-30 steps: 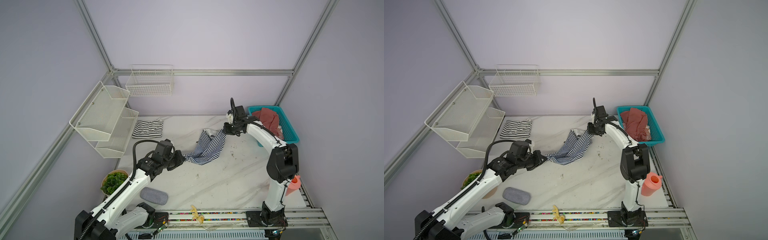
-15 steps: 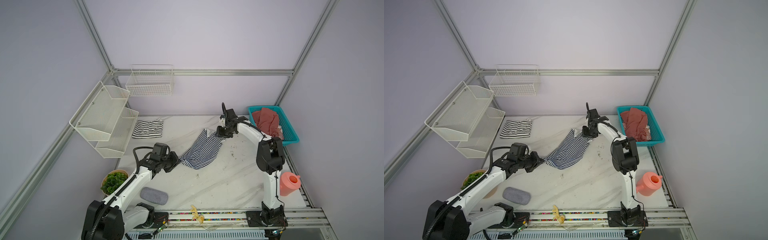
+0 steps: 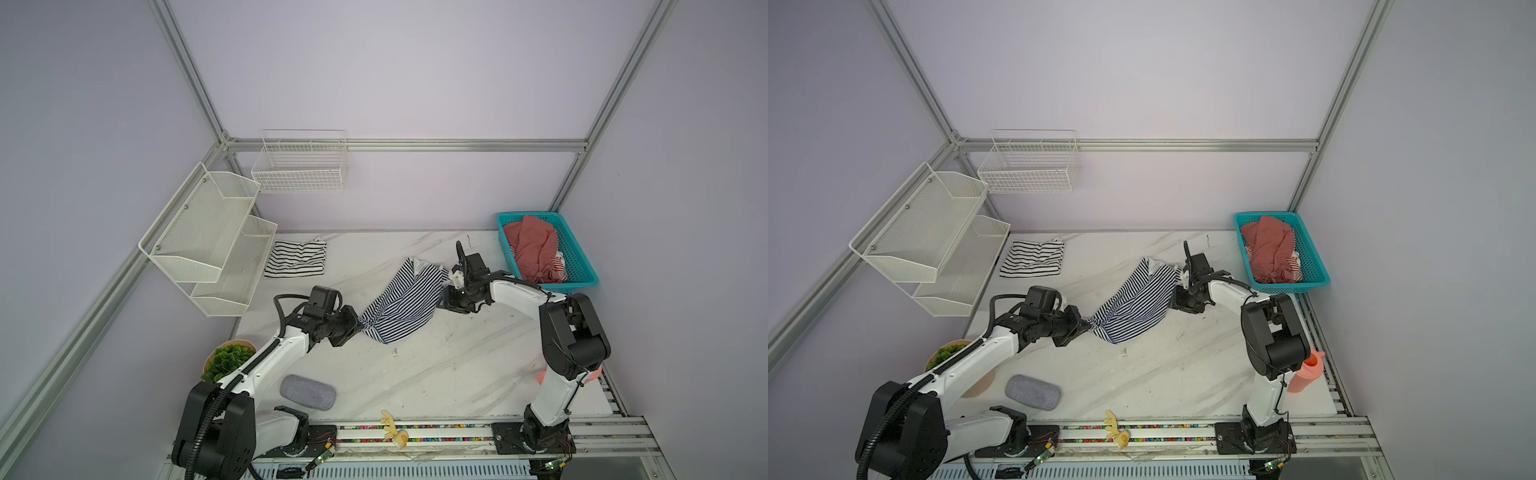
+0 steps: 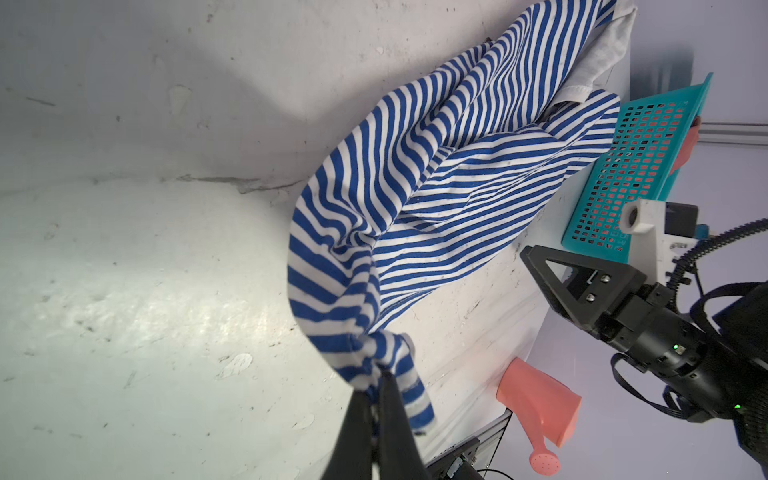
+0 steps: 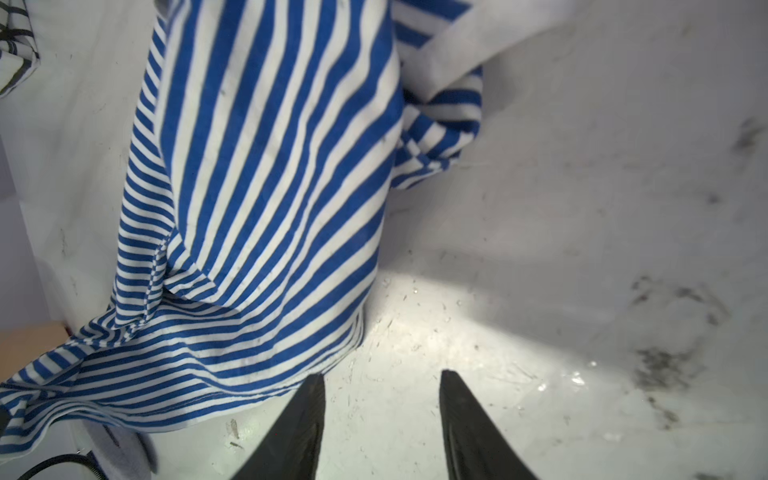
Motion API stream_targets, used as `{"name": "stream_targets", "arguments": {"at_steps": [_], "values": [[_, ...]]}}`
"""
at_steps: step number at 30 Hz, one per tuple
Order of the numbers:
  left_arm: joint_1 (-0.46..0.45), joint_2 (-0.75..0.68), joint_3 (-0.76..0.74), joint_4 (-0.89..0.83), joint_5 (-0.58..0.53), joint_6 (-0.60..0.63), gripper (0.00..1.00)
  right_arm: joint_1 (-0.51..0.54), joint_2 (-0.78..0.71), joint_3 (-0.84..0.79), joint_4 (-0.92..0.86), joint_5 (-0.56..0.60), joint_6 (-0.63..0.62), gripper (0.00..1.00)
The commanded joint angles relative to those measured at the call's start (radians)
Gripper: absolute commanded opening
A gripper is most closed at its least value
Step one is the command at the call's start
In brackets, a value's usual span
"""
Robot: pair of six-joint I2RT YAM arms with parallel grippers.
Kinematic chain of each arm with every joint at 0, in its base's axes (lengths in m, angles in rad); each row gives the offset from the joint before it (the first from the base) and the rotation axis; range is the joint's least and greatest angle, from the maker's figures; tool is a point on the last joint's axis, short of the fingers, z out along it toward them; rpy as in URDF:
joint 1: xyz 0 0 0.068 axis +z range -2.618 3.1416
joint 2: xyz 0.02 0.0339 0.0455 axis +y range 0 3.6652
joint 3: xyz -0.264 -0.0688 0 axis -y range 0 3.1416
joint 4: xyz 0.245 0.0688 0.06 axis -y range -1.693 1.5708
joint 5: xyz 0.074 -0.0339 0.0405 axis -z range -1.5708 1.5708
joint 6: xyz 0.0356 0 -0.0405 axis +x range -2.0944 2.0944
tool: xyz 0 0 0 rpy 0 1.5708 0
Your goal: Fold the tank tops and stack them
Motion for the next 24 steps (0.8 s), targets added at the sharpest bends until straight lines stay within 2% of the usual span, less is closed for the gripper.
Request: {"name": "stream_targets", "arguments": {"at_steps": [1,6,8,10,12,14,17,20,22,24], "values": [[0.006,-0.007,0.015,0.028,0.026,0.029,0.0,0.007,0.028,-0.006,0.143,-0.07,0.054,0.48],[0.004,-0.016,0.016,0.016,0.022,0.033,0.0,0.006,0.071,-0.001,0.222,-0.109,0.085,0.5],[0.005,-0.015,0.017,0.014,0.023,0.035,0.0,0.006,0.09,0.006,0.236,-0.121,0.09,0.46],[0.006,-0.011,0.02,0.011,0.025,0.039,0.0,0.007,0.107,0.017,0.232,-0.122,0.092,0.33],[0.005,-0.011,0.023,0.008,0.027,0.041,0.0,0.008,0.11,0.028,0.227,-0.126,0.095,0.1],[0.005,-0.01,0.025,0.004,0.024,0.045,0.0,0.009,0.095,0.039,0.223,-0.116,0.098,0.0],[0.005,-0.003,0.034,-0.004,0.023,0.055,0.0,0.019,0.057,0.085,0.168,-0.045,0.091,0.0],[0.004,0.004,0.036,-0.006,0.024,0.063,0.0,0.063,0.029,0.184,0.053,0.08,0.055,0.0],[0.006,0.009,0.037,-0.009,0.025,0.069,0.0,0.113,0.057,0.291,-0.047,0.148,0.027,0.0],[0.005,0.012,0.036,-0.01,0.024,0.074,0.0,0.154,0.114,0.387,-0.14,0.159,-0.011,0.0]]}}
